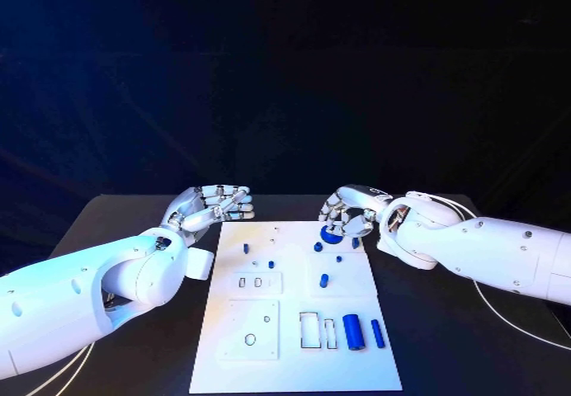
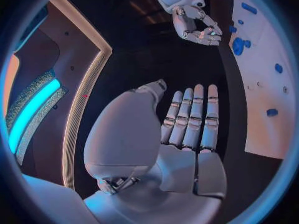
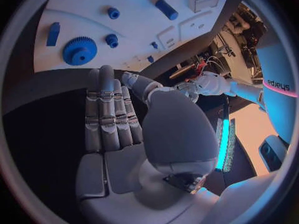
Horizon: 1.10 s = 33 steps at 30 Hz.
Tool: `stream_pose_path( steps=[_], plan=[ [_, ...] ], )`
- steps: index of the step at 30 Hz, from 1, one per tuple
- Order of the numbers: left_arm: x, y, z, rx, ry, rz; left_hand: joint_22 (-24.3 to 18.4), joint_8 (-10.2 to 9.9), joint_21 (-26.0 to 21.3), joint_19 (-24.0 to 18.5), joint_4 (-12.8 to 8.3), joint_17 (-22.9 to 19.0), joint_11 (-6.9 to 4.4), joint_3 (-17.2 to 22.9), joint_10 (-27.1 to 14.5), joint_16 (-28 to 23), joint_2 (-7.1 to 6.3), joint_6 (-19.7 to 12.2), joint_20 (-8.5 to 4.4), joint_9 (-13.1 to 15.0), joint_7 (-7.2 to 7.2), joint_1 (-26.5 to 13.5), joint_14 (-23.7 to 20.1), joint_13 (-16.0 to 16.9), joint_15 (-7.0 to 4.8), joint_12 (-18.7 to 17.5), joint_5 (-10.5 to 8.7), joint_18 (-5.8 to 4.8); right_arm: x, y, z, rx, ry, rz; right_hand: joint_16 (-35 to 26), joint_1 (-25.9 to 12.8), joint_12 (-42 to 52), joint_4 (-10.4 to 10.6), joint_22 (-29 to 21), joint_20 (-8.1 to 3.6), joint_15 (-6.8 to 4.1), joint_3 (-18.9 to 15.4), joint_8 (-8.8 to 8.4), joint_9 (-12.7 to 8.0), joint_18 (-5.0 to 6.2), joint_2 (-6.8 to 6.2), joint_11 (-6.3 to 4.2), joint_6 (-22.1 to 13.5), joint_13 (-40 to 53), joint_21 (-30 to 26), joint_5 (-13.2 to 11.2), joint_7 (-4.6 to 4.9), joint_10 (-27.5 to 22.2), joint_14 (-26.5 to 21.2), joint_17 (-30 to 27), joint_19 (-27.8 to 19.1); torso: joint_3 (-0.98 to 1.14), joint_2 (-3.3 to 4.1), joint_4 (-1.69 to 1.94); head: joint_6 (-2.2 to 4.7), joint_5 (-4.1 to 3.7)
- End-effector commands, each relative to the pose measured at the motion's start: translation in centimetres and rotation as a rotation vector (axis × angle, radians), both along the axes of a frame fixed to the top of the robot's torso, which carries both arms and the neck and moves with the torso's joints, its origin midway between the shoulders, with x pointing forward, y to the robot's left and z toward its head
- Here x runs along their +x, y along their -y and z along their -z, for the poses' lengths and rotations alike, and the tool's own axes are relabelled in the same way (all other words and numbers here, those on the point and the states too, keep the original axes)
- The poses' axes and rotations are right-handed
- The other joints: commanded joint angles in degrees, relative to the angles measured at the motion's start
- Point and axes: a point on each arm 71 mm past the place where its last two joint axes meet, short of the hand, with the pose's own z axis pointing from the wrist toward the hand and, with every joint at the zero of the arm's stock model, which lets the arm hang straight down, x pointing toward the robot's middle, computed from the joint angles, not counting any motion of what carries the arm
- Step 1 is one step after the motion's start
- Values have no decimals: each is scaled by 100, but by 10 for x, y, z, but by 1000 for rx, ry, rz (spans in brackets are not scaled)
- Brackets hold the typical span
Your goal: Assemble the parts on the task board
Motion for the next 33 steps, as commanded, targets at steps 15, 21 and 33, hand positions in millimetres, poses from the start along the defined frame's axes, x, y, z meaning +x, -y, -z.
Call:
stream_pose_path(
  steps=[15,21,33],
  plan=[
    [-13,9,-14,-32,19,52,-26,-47,0,31,-13,23,65,73,-51,-197,-107,-61,2,-14,108,-46,-209,-10,53,-145,-40,72,-5,-13,11,-220,17,6,3052,-94,341,644,1249,58,16,-670,-71,280,-1,-405,-15,-200,303,1166,279,-75,-774,369,2649,664,-50,161,55,-53,-52],
    [-12,6,-16,-30,22,42,-63,-77,-49,-36,-21,29,95,72,-98,-300,-113,-101,30,-22,135,-60,-304,-8,91,-214,-38,64,-5,-14,15,-245,5,6,3508,-13,427,707,1851,56,17,-693,-52,330,-82,-384,-14,-187,359,1628,299,-68,-794,488,3104,892,-57,162,62,-88,-88],
    [-7,-9,-19,-27,34,13,-82,-85,-78,-77,-22,35,108,72,-107,-332,-109,-111,43,-24,156,-67,-326,-7,102,-234,-38,63,-3,-18,21,-261,5,15,3935,107,542,779,2517,50,13,-441,-4,404,-169,-345,-16,-89,418,2141,287,-56,-742,599,3528,1115,-57,191,65,-110,-103]
  ],
)
